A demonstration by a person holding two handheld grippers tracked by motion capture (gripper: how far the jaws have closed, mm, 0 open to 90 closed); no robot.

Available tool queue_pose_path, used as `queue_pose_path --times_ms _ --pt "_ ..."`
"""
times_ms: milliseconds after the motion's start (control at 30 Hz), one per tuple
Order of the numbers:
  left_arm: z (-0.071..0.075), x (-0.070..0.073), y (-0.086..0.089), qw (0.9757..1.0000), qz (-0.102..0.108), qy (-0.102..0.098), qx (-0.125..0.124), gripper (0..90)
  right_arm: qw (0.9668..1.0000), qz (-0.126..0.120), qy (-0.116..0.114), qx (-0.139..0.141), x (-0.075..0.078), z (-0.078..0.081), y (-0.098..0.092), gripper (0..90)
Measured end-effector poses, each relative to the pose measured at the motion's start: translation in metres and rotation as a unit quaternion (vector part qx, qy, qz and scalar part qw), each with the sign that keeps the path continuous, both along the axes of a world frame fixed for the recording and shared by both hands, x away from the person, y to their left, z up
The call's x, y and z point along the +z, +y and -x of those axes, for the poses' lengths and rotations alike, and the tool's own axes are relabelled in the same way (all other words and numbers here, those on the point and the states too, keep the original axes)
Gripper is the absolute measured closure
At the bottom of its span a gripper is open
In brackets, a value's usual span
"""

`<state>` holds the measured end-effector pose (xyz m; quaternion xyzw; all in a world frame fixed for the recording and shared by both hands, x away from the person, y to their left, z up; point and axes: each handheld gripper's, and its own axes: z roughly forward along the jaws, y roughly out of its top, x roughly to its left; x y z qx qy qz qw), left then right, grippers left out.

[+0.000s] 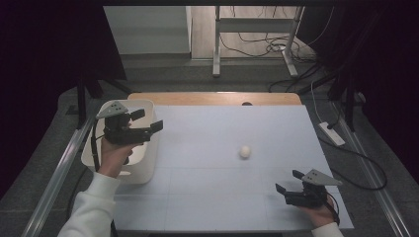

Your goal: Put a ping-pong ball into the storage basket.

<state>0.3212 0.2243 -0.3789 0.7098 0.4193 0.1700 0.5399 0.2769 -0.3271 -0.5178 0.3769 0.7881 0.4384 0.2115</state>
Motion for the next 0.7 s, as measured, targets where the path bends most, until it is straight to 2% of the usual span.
queue_pose_path --times_ms 333,700 --pt "0.003 -0.003 -0.010 0.9999 0.002 0.002 -0.012 12.2 1.0000 0.000 0.001 0.001 0.000 0.000 0.001 15.0" --pt "0.010 -0.006 -0.030 0.9989 0.009 -0.003 -0.046 12.2 1.0000 0.002 -0.002 0.001 0.000 -0.002 0.001 15.0"
